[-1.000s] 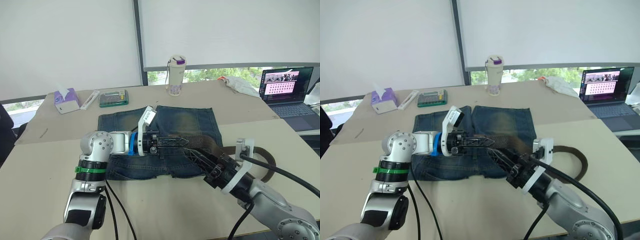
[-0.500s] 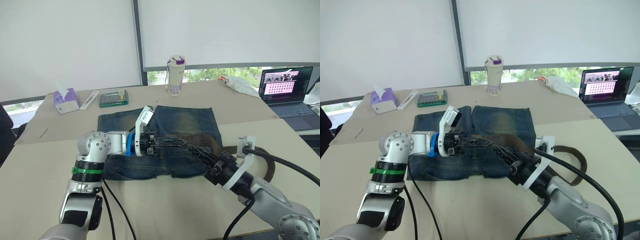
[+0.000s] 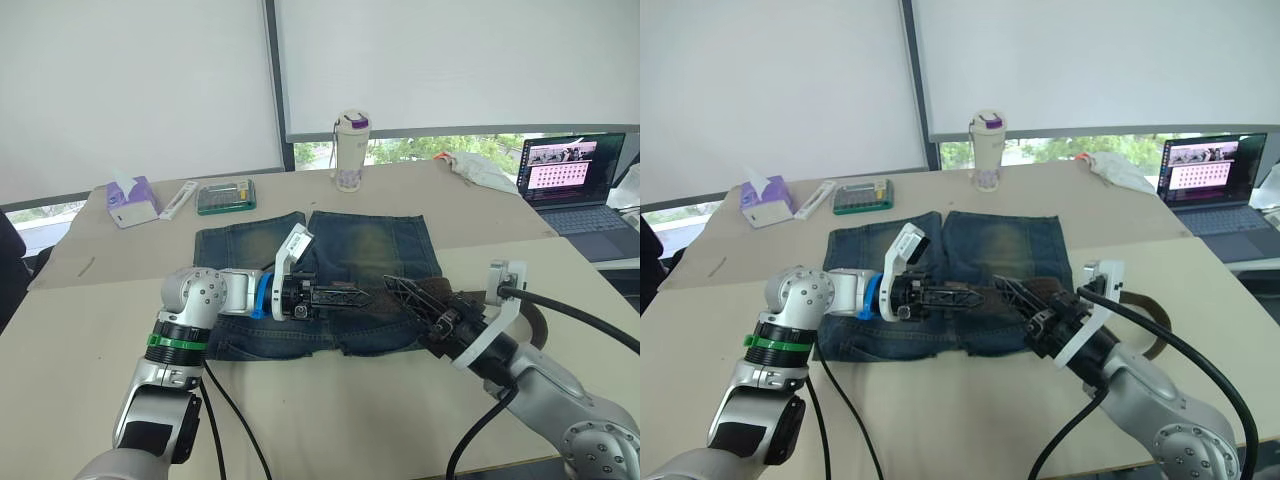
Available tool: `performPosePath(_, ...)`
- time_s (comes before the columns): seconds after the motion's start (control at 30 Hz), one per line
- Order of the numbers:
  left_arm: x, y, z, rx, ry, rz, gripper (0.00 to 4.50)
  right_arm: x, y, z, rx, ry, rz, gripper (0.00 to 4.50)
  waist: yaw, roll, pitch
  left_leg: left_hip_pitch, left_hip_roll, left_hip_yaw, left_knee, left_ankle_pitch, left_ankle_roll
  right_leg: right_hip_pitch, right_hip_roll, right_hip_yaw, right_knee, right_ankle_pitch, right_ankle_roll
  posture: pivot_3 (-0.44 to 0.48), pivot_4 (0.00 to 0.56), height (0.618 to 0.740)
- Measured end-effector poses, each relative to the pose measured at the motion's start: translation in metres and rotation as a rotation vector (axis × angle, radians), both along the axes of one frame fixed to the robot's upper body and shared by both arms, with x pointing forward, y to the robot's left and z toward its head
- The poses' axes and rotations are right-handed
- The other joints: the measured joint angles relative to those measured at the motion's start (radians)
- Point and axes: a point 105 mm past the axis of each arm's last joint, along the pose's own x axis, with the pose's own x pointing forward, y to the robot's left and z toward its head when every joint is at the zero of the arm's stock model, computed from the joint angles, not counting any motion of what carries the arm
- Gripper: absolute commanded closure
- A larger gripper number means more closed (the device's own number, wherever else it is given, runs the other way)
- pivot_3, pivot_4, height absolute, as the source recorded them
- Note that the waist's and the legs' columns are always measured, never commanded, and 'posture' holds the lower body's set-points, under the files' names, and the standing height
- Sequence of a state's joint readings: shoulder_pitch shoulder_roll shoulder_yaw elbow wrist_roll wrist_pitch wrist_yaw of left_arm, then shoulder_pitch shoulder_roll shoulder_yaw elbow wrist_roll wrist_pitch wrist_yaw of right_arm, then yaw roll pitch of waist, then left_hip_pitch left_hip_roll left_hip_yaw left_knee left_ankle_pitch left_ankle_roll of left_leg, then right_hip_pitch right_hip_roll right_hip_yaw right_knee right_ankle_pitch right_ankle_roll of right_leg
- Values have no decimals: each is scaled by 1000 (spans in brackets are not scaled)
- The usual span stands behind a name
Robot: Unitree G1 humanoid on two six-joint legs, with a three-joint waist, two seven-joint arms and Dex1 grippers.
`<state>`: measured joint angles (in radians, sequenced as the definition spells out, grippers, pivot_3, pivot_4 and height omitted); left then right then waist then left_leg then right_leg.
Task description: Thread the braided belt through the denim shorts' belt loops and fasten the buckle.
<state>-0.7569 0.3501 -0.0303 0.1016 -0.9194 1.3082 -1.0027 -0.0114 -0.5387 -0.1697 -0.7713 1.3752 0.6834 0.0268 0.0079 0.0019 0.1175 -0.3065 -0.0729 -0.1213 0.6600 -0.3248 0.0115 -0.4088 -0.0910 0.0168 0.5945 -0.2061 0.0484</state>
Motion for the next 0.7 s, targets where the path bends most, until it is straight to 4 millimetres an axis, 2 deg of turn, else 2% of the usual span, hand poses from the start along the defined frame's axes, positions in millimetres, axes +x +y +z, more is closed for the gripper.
performPosePath(0.03,0,-1,-1,7,1,-1,4500,-1,0,-1,-9,3,5,4404,0,0,0,0,0,0,0,0,0,0,0,0,0,0,0,0,150,740)
performPosePath(0.2,2,-1,-2,7,-10,5,4500,-5,0,-6,-27,18,35,2748,-1,0,0,0,0,0,0,0,0,0,0,0,0,0,0,0,150,740)
performPosePath(0.47,2,0,-1,2,-19,7,4500,-7,2,-8,-44,19,65,2748,0,-1,1,0,0,0,0,0,0,0,0,0,0,0,0,0,150,740)
performPosePath(0.67,3,2,1,-1,-32,9,4500,-5,3,-16,-66,46,76,4476,0,-1,1,0,0,0,0,0,0,0,0,0,0,0,0,0,150,740)
performPosePath(0.7,3,2,0,1,-32,10,4500,-5,3,-16,-68,46,77,4476,0,-1,1,0,0,0,0,0,0,0,0,0,0,0,0,0,150,740)
